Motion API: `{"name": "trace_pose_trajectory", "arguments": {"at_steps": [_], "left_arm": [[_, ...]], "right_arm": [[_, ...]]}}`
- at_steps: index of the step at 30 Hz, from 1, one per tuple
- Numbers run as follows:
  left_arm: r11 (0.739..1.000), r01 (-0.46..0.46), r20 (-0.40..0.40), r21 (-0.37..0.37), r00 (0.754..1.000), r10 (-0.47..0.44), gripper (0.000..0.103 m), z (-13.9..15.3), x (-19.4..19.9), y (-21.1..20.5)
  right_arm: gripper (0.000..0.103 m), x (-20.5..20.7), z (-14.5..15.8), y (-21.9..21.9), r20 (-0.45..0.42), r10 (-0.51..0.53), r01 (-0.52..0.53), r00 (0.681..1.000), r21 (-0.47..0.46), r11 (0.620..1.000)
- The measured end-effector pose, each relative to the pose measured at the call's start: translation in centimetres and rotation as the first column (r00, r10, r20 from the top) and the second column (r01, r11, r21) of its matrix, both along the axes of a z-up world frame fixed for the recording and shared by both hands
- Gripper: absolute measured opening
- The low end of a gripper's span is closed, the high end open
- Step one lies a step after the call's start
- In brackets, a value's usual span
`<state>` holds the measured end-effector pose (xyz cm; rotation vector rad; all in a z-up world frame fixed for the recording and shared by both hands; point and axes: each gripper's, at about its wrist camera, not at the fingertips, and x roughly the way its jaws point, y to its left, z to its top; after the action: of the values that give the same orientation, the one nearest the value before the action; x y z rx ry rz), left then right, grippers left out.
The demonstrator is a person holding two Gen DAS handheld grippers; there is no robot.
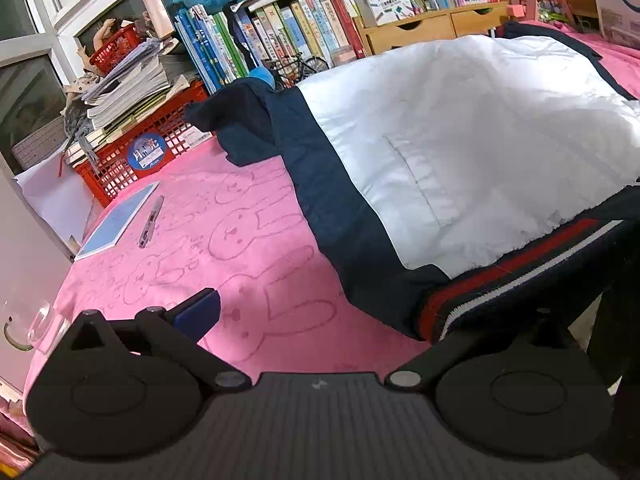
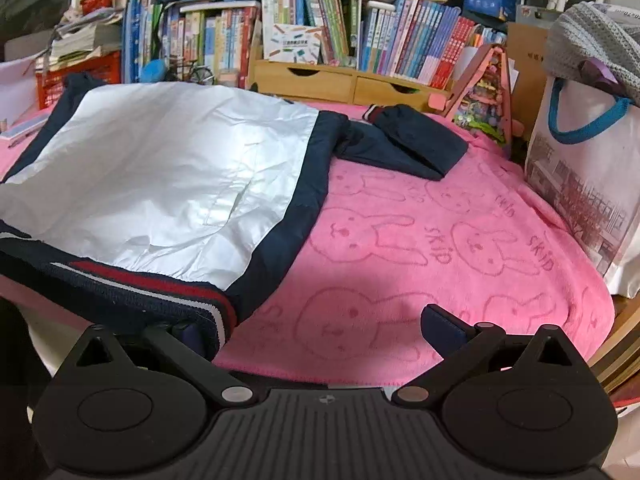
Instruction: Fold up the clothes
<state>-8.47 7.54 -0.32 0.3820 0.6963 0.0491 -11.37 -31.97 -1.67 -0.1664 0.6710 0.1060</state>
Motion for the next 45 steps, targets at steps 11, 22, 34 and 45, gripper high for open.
{"name": "trace_pose_trajectory", "arguments": {"at_steps": [11, 22, 34, 45], "left_arm": [[0.999, -0.010, -0.007, 0.032, 1.000, 0.010, 0.103, -1.6, -0.5, -1.0], [0.999, 0.017, -0.008, 0.049, 1.000, -0.016, 0.103, -2.4, -1.1, -1.3], [1.000, 0.022, -0.057, 0.010, 0.998, -0.022, 0.103, -4.4, -1.4, -1.7], [0.996, 0.031, -0.036, 0.082, 0.999, -0.028, 0.103, -5.0, -1.5, -3.0]], "right_arm": [[0.103, -0.2, -1.8, 0.9, -0.046, 0.053, -0.055, 0.998, -0.053, 0.997], [0.103, 0.3, -3.0, 1.9, -0.075, 0.152, -0.161, 0.986, -0.136, 0.978], [0.103, 1.6, -5.1, 1.6, -0.142, 0.148, -0.166, 0.979, -0.124, 0.978], [0.103, 0.0, -2.3, 2.4, -0.111, 0.361, -0.377, 0.926, -0.218, 0.900]]}}
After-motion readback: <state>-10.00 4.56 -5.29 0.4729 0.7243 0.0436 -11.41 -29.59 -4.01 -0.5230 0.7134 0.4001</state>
